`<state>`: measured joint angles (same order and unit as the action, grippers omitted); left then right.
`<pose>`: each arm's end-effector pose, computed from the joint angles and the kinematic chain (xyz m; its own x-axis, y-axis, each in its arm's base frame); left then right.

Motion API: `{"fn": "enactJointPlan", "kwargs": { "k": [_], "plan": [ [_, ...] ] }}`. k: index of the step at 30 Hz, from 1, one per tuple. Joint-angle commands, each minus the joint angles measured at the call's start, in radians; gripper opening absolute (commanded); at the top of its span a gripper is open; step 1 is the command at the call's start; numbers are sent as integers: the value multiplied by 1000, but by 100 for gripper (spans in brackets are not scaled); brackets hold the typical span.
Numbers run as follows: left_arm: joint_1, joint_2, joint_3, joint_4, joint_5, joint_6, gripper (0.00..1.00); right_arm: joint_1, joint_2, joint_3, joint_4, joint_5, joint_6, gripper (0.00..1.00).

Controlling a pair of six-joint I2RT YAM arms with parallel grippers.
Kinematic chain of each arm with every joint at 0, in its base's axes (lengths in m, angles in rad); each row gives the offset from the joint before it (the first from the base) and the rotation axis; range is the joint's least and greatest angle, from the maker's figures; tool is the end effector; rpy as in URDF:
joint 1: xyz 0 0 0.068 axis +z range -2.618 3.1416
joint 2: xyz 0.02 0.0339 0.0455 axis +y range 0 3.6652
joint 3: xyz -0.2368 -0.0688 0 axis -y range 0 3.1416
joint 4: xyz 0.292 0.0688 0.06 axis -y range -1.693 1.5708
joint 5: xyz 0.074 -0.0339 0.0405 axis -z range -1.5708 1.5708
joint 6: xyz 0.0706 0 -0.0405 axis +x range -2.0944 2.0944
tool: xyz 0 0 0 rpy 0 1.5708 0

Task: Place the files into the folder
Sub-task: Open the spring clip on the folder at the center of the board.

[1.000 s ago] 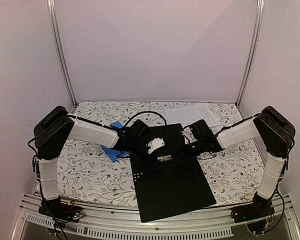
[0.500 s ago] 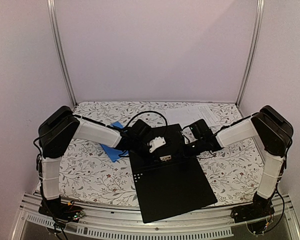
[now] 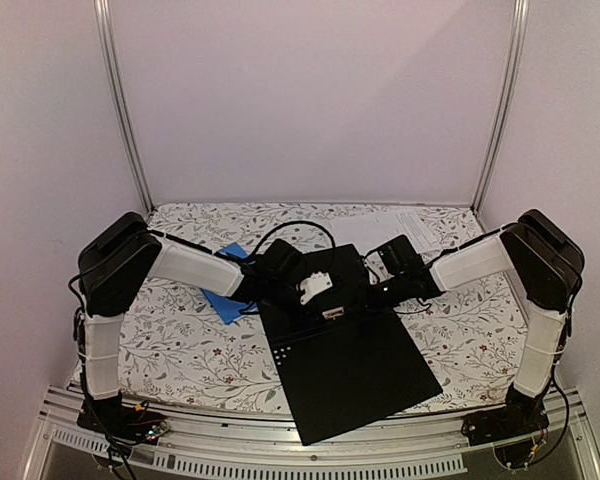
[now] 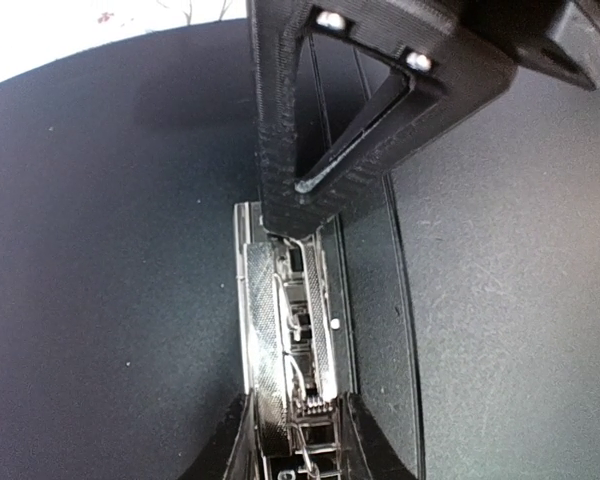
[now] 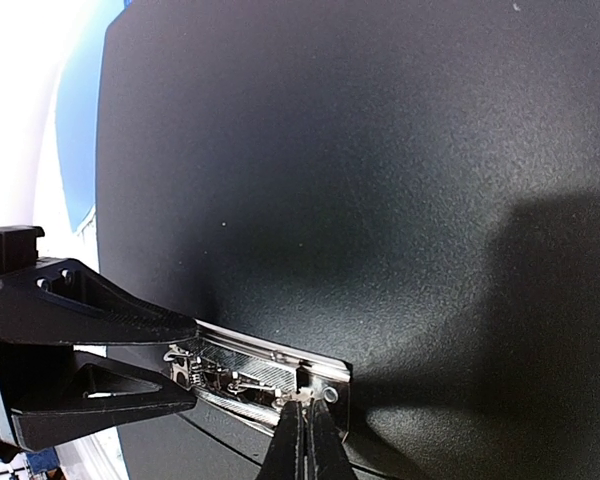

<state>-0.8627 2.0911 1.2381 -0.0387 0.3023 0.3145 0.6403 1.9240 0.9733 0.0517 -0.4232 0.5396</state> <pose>0.2857 -0.3660 0.0284 -0.2193 0.7102 -0.6689 0.9618 0.2725 -0.0260 0.3087 0.2661 0.0246 -0.9237 -0.1040 -0.3688 -0.3207 0.7365 0.5956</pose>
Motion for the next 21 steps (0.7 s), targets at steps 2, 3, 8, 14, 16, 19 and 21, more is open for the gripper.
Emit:
{"fn": "enactJointPlan", "kwargs": {
  "k": [2, 3, 8, 14, 16, 19, 21],
  "plan": [
    [-51, 97, -25, -85, 24, 22, 22, 7, 70, -13, -62, 110, 22, 0],
    [-52, 99, -23, -89, 23, 25, 21, 8, 70, -14, -61, 112, 23, 0],
    [-62, 106, -17, -100, 17, 41, 20, 9, 71, -13, 6, 116, 29, 0],
    [-71, 111, -14, -101, 27, 52, 20, 22, 94, -20, 85, 116, 58, 0],
    [-74, 115, -13, -102, 28, 55, 19, 29, 98, -22, 112, 124, 66, 0],
    [-78, 122, -5, -109, 26, 56, 19, 38, 105, -30, 158, 126, 86, 0],
    [-78, 123, 1, -119, 22, 55, 19, 42, 105, -40, 182, 124, 93, 0]
  ]
}}
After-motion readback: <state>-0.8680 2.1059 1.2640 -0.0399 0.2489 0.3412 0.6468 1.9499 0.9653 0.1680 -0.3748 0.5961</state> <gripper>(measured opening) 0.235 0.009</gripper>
